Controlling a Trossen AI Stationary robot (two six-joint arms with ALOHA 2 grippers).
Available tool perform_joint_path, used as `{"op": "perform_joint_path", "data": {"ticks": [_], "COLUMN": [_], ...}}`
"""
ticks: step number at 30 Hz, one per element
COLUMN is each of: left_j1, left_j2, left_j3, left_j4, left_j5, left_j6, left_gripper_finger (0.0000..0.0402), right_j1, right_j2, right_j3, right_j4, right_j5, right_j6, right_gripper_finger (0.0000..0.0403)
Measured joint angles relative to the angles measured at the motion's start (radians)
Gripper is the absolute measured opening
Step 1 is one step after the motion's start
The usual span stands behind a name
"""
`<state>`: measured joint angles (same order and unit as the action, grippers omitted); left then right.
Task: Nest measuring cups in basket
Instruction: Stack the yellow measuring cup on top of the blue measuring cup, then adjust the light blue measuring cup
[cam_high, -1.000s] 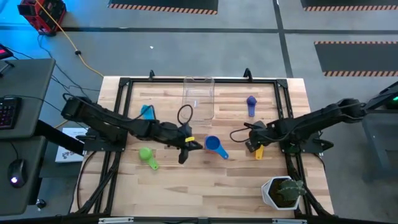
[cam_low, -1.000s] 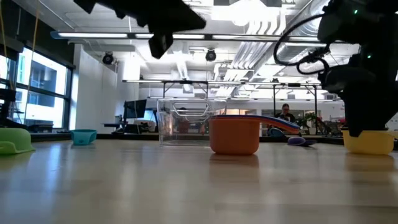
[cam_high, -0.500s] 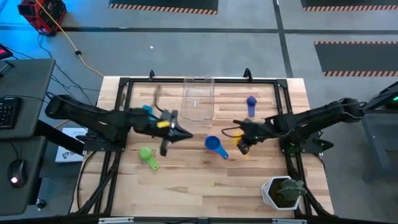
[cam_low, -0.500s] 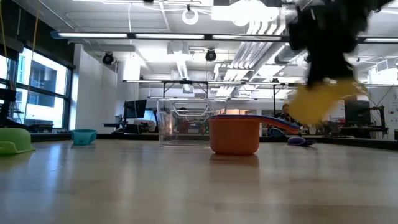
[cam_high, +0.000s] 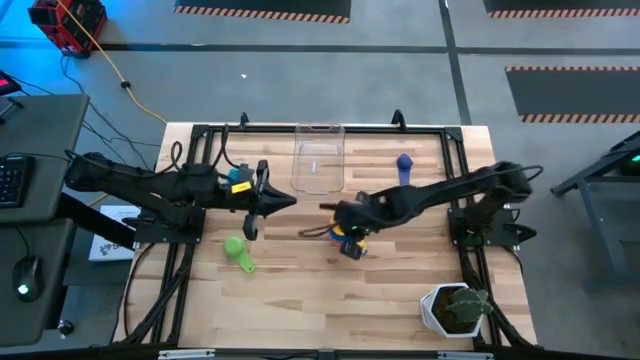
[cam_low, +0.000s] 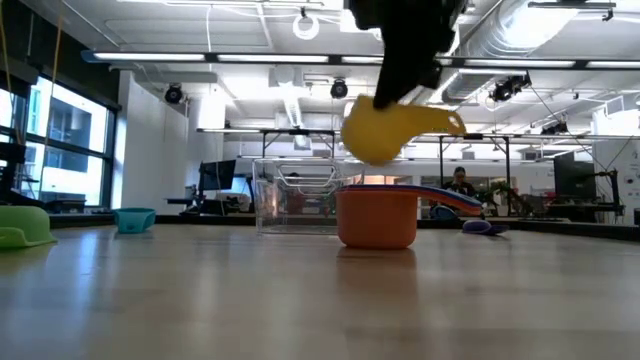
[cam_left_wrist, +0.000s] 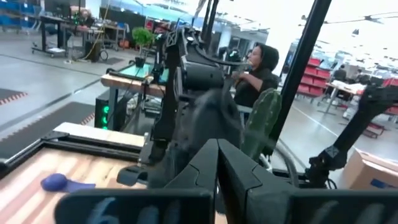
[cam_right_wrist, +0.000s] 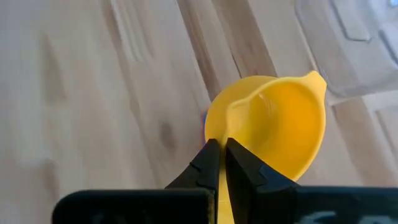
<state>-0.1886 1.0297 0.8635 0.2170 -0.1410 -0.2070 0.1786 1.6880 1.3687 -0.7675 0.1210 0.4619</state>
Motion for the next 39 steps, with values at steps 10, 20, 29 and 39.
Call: {"op": "perform_joint_path", "data": {"ticks": [10, 20, 29, 39], "left_j1": [-0.001, -0.001, -0.001, -0.001], "left_j2": [0.005, 0.005, 0.005, 0.005], "left_j3": [0.000, 0.000, 0.000, 0.000], "left_j4": [-0.019, -0.018, -0.017, -0.019], "left_j5": [0.000, -0.004, -0.005, -0.004], "left_j6": [-0.018, -0.016, -0.017, -0.017], "left_gripper_finger": [0.0000, 0.0000, 0.0000, 0.0000], "right_j1": [0.034, 0.030, 0.030, 0.016], "right_j2": [0.190, 0.223, 0.223, 0.182], "right_j3": [0.164, 0.168, 0.168, 0.230], "right_j4": [-0.176, -0.193, -0.184, -0.247], "right_j5": [-0.001, -0.008, -0.017, -0.099], "right_j6": [-0.295, -0.323, -0.253, -0.220], "right_gripper_finger": [0.0001, 0.0007, 0.0093, 0.0196]}}
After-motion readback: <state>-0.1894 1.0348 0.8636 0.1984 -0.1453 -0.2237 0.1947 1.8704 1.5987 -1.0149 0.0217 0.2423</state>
